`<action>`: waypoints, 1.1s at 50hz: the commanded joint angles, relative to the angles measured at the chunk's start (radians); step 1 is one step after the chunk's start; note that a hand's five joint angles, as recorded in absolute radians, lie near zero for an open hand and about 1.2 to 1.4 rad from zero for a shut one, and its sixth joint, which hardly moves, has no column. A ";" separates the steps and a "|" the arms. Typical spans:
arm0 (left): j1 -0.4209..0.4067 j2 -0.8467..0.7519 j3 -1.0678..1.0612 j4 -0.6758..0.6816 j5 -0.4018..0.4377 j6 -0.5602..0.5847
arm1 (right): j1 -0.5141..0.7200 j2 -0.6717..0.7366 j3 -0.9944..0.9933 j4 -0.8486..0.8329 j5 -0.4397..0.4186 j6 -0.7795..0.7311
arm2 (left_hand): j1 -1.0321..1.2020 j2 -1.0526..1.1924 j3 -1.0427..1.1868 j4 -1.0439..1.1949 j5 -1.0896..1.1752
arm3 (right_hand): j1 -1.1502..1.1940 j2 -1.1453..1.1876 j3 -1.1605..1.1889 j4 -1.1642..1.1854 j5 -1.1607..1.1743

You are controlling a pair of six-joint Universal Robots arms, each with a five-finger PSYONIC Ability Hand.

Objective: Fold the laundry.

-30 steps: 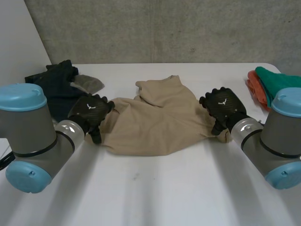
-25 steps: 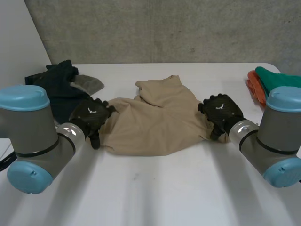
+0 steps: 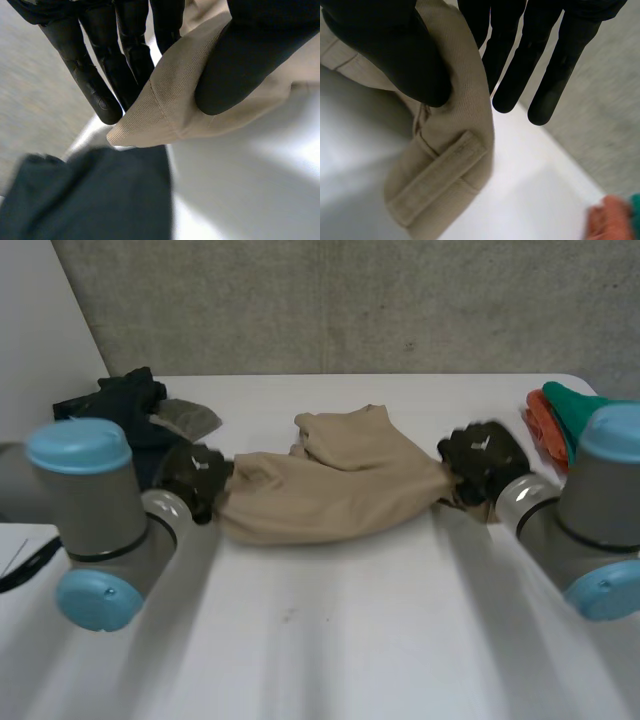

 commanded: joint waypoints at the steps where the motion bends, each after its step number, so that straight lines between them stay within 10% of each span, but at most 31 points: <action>1: -0.043 0.300 -0.081 0.000 0.012 -0.176 | -0.062 -0.178 -0.117 0.114 -0.026 -0.062 | 0.234 0.204 0.215 0.202 0.236 | 0.323 0.219 0.213 0.204 0.217; 13: -0.098 0.231 -0.083 -0.004 0.039 -0.244 | -0.038 0.153 -0.662 0.424 -0.136 -0.118 | 0.234 0.204 0.215 0.202 0.236 | 0.323 0.219 0.213 0.204 0.217; 21: -0.097 0.001 0.038 -0.036 -0.039 -0.207 | 0.034 0.509 -0.916 0.244 -0.123 -0.262 | 0.234 0.204 0.215 0.202 0.236 | 0.323 0.219 0.213 0.204 0.217; 28: -0.095 -0.070 0.120 -0.050 -0.087 -0.199 | 0.059 0.698 -0.940 -0.123 -0.067 -0.253 | 0.234 0.204 0.215 0.202 0.236 | -0.899 -1.002 -1.009 -1.017 -1.005; 34: -0.083 -0.014 0.115 -0.066 -0.090 -0.205 | 0.051 0.588 -0.865 -0.206 0.035 -0.041 | 0.234 0.204 0.215 0.202 0.236 | -0.899 -1.002 -1.009 -1.017 -1.005; 41: -0.072 0.024 0.104 -0.066 -0.065 -0.208 | 0.039 0.228 -0.620 0.092 0.039 0.192 | 0.234 0.204 0.215 0.202 0.236 | -0.899 -1.002 -1.009 -1.017 -1.005; 55: -0.081 0.047 0.104 -0.066 -0.060 -0.214 | 0.030 -0.012 -0.121 0.417 0.000 0.209 | 0.234 0.204 0.215 0.202 0.236 | -0.629 -0.732 -0.739 -0.747 -0.734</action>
